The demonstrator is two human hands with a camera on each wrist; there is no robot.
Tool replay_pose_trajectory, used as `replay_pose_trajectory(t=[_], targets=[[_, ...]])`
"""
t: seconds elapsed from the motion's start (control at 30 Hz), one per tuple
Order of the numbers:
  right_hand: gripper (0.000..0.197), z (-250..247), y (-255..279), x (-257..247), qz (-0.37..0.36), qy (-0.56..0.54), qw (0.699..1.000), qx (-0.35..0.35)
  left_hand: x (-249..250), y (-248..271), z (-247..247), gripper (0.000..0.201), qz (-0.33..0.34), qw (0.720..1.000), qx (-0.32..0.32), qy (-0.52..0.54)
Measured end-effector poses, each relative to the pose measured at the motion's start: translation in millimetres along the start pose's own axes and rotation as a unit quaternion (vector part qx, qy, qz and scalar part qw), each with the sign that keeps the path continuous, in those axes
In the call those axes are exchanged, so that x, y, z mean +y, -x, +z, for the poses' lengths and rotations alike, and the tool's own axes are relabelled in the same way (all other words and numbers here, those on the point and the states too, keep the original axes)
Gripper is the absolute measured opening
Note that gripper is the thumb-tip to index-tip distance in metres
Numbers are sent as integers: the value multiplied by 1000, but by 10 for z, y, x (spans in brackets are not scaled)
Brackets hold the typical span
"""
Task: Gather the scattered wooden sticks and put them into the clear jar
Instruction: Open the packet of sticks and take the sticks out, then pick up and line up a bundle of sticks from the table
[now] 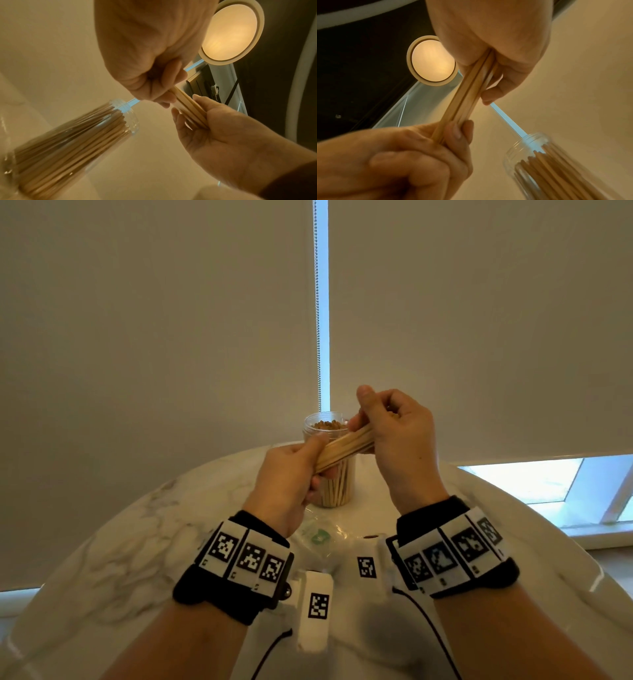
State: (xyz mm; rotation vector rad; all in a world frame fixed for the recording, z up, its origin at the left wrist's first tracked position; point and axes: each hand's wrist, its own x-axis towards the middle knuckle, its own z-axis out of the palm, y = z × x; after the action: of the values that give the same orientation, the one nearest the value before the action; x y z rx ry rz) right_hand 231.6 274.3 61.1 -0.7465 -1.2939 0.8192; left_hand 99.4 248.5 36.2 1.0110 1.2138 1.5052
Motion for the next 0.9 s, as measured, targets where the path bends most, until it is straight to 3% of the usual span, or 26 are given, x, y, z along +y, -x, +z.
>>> replay_pose_trajectory(t=[0.07, 0.17, 0.27, 0.37, 0.43, 0.5, 0.57, 0.7, 0.9], targets=[[31, 35, 25, -13, 24, -19, 999, -7, 7, -13, -20, 35, 23, 999, 25, 9], [56, 87, 42, -7, 107, -113, 988, 2, 29, -8, -43, 31, 35, 998, 41, 32], [59, 48, 3, -42, 129, -94, 987, -30, 34, -5, -64, 29, 23, 998, 35, 54], [71, -79, -53, -98, 152, -146, 977, -9, 31, -27, -74, 27, 1, 995, 37, 90], [73, -141, -61, -122, 170, -148, 971, -78, 24, -35, -67, 26, -10, 994, 31, 108], [61, -144, -24, -112, 170, -96, 965, -176, 5, -24, -50, 26, -7, 996, 13, 85], [45, -128, -11, -112, 163, -78, 962, -207, -5, -13, -35, 28, -4, 998, 2, 61], [24, -131, -26, -123, 166, -99, 961, -196, 3, -6, -26, 31, -31, 997, -15, 68], [37, -60, -37, -58, 97, -102, 986, -93, -74, 26, 122, 35, -70, 991, -50, 98]])
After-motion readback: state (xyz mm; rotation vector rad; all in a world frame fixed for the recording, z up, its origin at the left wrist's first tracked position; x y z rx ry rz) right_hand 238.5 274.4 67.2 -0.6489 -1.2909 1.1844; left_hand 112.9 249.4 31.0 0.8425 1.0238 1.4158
